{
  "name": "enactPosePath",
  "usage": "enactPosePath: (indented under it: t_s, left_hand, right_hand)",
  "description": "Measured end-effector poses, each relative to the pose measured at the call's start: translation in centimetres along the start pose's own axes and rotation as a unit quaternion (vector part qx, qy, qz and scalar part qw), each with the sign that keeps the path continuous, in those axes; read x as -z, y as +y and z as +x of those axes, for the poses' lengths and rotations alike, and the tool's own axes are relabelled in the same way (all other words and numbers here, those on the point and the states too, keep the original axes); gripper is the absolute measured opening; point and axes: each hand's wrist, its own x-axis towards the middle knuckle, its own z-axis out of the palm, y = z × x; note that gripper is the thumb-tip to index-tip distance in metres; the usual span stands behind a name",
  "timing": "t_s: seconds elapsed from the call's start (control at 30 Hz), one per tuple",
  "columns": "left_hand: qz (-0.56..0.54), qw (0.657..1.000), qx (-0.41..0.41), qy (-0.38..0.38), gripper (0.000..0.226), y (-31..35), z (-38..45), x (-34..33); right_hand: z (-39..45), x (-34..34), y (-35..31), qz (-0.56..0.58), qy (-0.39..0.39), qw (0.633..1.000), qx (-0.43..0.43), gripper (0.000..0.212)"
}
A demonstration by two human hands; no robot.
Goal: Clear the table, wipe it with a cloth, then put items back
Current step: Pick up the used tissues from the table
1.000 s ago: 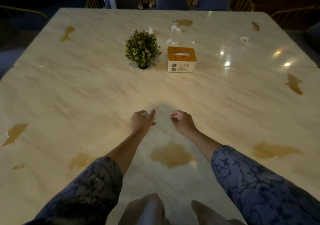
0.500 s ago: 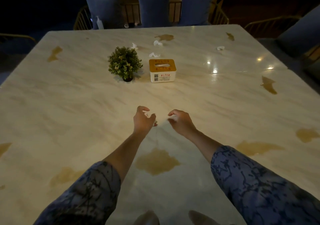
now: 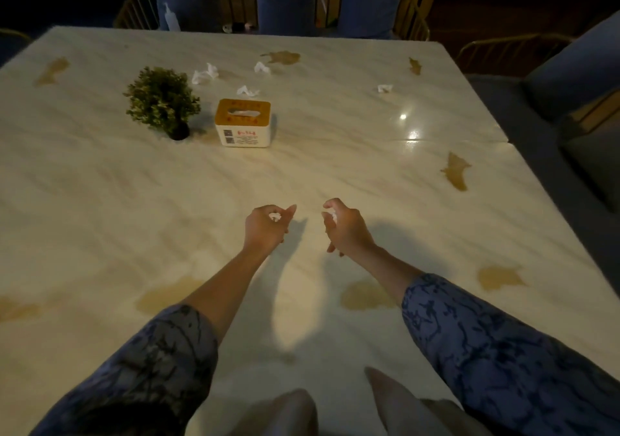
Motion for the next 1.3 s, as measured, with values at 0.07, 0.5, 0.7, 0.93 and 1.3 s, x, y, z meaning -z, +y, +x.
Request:
enactPosePath:
  t_s: [0.07,0.5,0.7,0.93,1.3]
  left_hand:
    - [0.041,0.999,-0.014,0.018,0.041,1.1,-0.5,-1.5]
    - [0.225,0.960,-0.165,-0.024,0.047,5.3,0.5,-4.0]
    - [0.278,0.944,-0.174,-0.048,0.060,5.2,0.7,-3.8]
    - [0.191,0.974,-0.098,-0.070,0.072,6.0,-1.3,-7.4]
    - [0.194,0.976,-0.098,-0.027,0.038,11.6,-6.1,-22.1]
  right_hand:
    - [0.2,2.0,1.2,-0.033,0.013,0.999,0.025,0.022]
    - [0.7,6.2,2.9,-0.103,0.113,0.986,0.065,0.048]
    - [1.5,6.6,4.1,-0.067,0.156,0.985,0.040,0.053]
    - [1.5,9.2,8.8,-0.063,0.148,0.986,0.047,0.068]
    - [2.0,23.2,20.6,-0.074,0.100,0.989,0.082,0.061]
